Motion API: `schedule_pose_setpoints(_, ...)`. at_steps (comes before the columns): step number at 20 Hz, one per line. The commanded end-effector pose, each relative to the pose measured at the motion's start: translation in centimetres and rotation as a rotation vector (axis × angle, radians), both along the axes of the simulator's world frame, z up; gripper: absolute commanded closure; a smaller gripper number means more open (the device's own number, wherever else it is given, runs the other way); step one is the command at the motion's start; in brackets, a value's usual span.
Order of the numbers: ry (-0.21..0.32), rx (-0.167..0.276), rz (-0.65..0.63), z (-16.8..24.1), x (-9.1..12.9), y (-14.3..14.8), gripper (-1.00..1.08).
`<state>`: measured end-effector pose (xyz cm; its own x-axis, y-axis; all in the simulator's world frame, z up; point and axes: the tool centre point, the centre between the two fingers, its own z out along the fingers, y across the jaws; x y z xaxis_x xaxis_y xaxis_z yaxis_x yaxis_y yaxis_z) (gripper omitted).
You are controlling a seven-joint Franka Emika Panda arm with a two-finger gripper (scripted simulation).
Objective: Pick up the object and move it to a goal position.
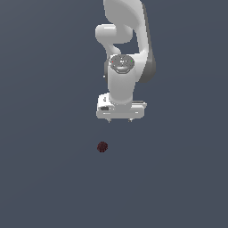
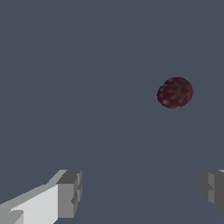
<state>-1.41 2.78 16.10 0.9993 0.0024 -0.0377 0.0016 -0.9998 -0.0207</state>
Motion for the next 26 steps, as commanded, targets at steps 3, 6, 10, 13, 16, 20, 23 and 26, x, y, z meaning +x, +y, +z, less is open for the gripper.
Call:
schedule_pose_setpoints(3,-0.003,-0.002,0.003,0.2,0.1,0.1,-0.92)
schedule_pose_setpoints(6,-0.020,-0.012,0.017,1.1,0.6,0.3,-0.92)
schedule_pose_setpoints(10,-0.037,-0.023,0.034,2.2,1.1,0.7,-0.92)
schedule_pose_setpoints(13,-0.036,-0.022,0.031,2.1,1.1,0.6,-0.92)
schedule_pose_setpoints(16,-0.035,-0.022,0.014,1.9,1.2,0.4,-0.92)
schedule_pose_setpoints(20,-0.035,-0.020,-0.034,1.4,1.7,-0.1,-0.92)
schedule_pose_setpoints(23,-0.033,-0.018,-0.088,0.7,2.2,-0.6,-0.92)
schedule_pose_setpoints(26,-0.032,-0.017,-0.158,-0.1,2.9,-1.4,-0.92)
